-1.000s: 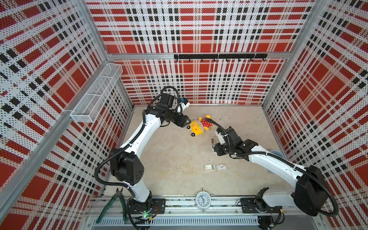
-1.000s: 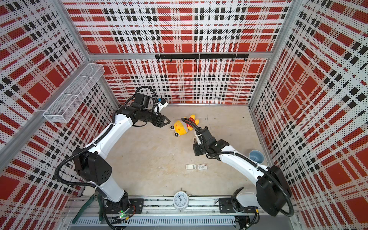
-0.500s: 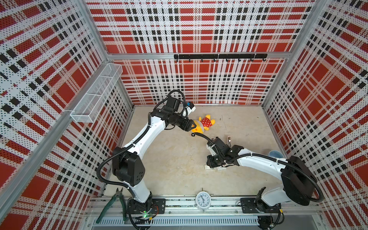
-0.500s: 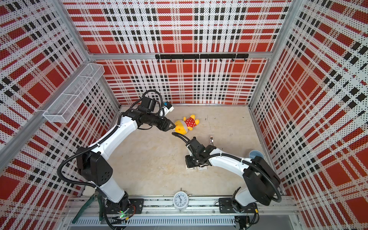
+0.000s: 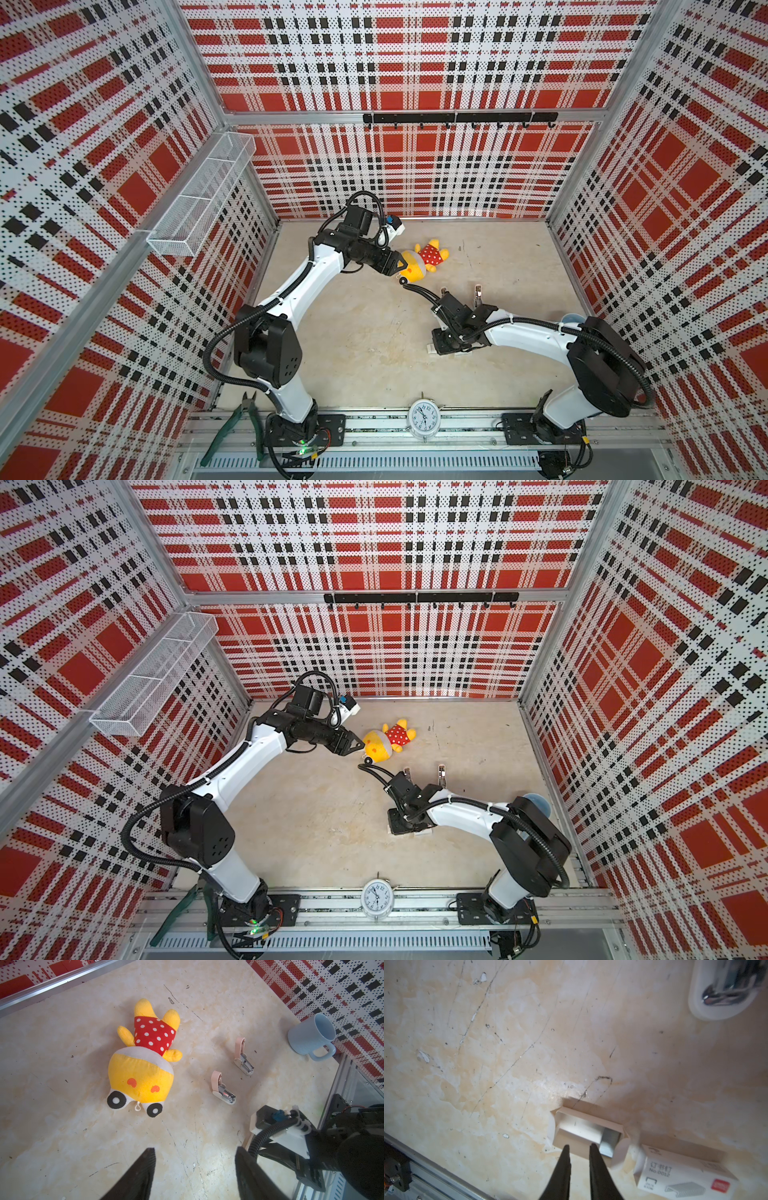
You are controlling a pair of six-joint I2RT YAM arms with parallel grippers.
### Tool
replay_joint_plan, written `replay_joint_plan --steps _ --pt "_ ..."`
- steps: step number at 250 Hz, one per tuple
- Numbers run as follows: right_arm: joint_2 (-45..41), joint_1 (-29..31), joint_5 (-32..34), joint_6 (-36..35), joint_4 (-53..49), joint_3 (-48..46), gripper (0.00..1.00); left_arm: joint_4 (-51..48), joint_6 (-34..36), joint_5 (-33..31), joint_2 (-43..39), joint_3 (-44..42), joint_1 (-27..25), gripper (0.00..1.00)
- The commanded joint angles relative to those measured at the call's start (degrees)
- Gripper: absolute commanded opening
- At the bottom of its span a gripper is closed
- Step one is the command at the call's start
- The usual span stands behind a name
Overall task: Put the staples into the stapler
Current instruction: 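Raise the right gripper and move it toward the white staple box, then lower the open right gripper into the white staple box toward the strips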
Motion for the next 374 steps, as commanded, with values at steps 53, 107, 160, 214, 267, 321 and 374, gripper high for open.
replay_joint_plan --steps 53,107,160,214,267,321,374 --pt "3.19 1.44 3.80 1.02 -4.84 4.25 0.19 1.79 -0.40 1.84 -0.94 -1.15 0.64 0.64" --pt "5.63 2.16 6.13 1.19 -8.74 6.54 0.19 1.93 -0.13 1.95 -1.36 -1.48 0.85 0.64" --pt "6.33 2.50 8.19 2.08 -10.14 6.92 0.20 2.32 -0.04 2.29 -1.65 -1.60 1.13 0.64" --pt "7.15 2.51 9.35 2.16 -11.12 7.67 0.21 2.59 -0.15 2.46 -1.76 -1.95 1.20 0.64" --pt "8.08 2.53 10.45 2.21 -11.72 8.45 0.22 2.77 -0.06 2.46 -1.93 -2.39 1.46 0.64" --pt "9.16 2.63 11.99 2.52 -12.84 9.17 0.23 2.88 -0.15 2.58 -1.85 -2.47 1.55 0.64" --pt "9.54 2.67 13.29 2.74 -13.91 9.57 0.24 2.85 -0.15 2.61 -1.90 -2.54 1.63 0.64"
